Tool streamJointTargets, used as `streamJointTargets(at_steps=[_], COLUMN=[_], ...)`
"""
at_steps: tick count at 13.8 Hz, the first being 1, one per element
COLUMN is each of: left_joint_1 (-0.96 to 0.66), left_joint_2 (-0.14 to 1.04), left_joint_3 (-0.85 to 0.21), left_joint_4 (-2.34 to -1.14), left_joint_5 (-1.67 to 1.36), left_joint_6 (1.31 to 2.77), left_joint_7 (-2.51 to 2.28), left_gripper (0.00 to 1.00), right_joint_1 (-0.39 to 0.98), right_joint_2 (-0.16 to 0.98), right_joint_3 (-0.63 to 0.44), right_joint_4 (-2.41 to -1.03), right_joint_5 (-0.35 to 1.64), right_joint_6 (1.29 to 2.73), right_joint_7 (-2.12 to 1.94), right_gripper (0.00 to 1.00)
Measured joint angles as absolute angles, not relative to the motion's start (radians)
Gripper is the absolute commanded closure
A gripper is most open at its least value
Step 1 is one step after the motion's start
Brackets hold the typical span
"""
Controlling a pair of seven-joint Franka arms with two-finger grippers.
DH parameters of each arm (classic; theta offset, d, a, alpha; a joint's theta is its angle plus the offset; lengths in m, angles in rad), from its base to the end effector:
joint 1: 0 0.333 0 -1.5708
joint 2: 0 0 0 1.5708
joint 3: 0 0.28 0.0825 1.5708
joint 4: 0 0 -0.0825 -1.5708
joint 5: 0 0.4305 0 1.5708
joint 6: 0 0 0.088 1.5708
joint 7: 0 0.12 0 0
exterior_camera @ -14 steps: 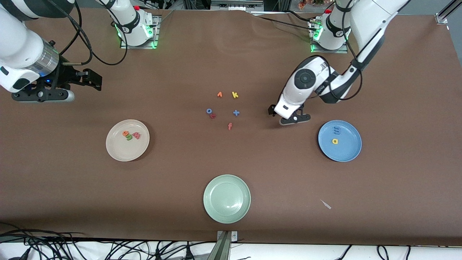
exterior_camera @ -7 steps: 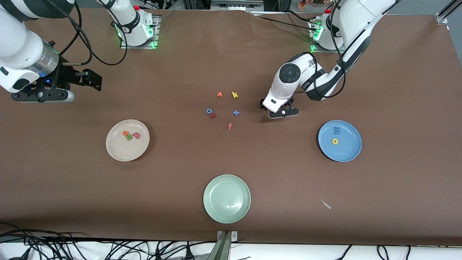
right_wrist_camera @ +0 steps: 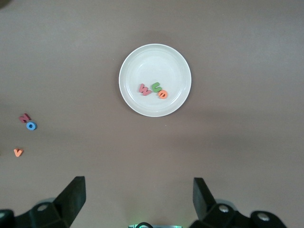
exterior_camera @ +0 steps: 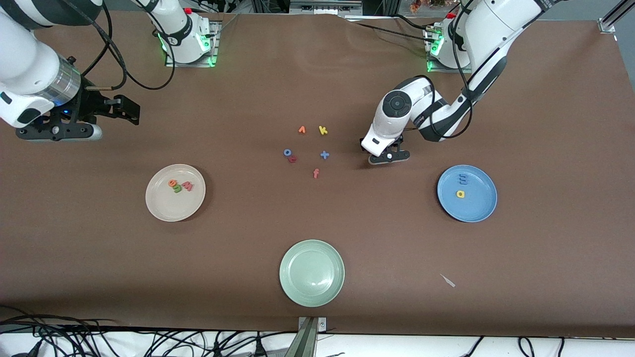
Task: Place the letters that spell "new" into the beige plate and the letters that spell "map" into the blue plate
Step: 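Grasp the teal letter with the left gripper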
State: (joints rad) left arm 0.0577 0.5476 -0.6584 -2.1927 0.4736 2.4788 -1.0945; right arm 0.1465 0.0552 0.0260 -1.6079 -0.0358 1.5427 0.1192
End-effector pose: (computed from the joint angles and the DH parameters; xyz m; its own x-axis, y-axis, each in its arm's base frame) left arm 0.4293 -0.3407 0.0911 0.9828 0.1527 -0.1041 0.1498 -0.9881 -0.0352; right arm 0.5988 0.0996 0.5209 0.9920 0.0513 -0.1152 0.0572 -0.9972 0.0482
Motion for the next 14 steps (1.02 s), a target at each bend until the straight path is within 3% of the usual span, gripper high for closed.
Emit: streamJointTargets(at_steps=[3,11,14], left_joint_1=[0.057,0.056,0.064], left_joint_2=[0.55,0.55,0.553], left_joint_3=[-0.65,-0.647,-0.638], left_joint_4=[-2.192,-2.185,-2.12], left_joint_5=[0.515,0.518,0.517], left_joint_6=[2.482,2.475,2.371], left_joint_7=[-1.095,-1.095,-1.062], left_gripper=[0.64,0.85,0.86], right_joint_1=[0.147,0.146,0.146], right_joint_2=[0.056,0.057,0.057], right_joint_3=[0.026,0.025,0.025], right_joint_4=[-1.608,-1.608,-1.608], right_joint_5=[-0.036,-0.036,-0.036], right_joint_6=[1.543,1.541,1.541], right_joint_7=[0.119,0.119,0.119], right_gripper=[0.0,0.0,0.0])
